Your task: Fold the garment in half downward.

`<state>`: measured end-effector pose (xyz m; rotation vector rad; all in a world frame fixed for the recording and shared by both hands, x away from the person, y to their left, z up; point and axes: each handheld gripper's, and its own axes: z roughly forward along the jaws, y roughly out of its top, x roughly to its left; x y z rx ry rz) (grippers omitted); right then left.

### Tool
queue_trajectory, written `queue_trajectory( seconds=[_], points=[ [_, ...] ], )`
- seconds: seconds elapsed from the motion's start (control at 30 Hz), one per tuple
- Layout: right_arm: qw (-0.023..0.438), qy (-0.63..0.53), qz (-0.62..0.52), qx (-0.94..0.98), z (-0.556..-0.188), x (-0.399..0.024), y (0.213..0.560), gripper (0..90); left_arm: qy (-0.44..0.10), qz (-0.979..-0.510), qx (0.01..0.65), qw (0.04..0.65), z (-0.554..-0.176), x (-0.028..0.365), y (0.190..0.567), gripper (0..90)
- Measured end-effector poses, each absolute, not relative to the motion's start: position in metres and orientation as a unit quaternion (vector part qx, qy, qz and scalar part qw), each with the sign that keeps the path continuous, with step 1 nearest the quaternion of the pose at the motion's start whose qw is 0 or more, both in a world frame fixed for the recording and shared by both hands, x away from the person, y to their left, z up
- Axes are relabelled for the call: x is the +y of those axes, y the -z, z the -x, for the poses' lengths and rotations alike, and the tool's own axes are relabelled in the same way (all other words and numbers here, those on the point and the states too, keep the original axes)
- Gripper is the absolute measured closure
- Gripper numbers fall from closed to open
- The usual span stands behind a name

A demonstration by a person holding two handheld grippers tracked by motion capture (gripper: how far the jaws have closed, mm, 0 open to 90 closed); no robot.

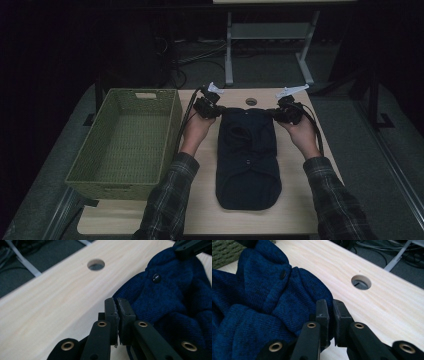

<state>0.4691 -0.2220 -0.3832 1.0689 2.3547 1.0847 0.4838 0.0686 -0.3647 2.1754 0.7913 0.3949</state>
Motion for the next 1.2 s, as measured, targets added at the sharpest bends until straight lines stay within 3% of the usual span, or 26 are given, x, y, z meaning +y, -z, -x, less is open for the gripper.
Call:
queue_trajectory(
  seconds=[0.2,0.5,1.2],
  points=[
    [0.195,-0.392,-0.361,0.823,-0.461,-0.219,0.368,83.7,-0.166,-0.849,0.303,0.400,-0.473,0.072,0.350,87.5],
    [0.205,-0.403,-0.332,0.828,-0.430,-0.219,0.373,83.6,-0.151,-0.844,0.300,0.417,-0.447,0.080,0.358,87.5],
    [0.175,-0.405,-0.308,0.843,-0.385,-0.222,0.390,82.9,-0.116,-0.849,0.293,0.425,-0.406,0.085,0.370,87.4]
  ],
)
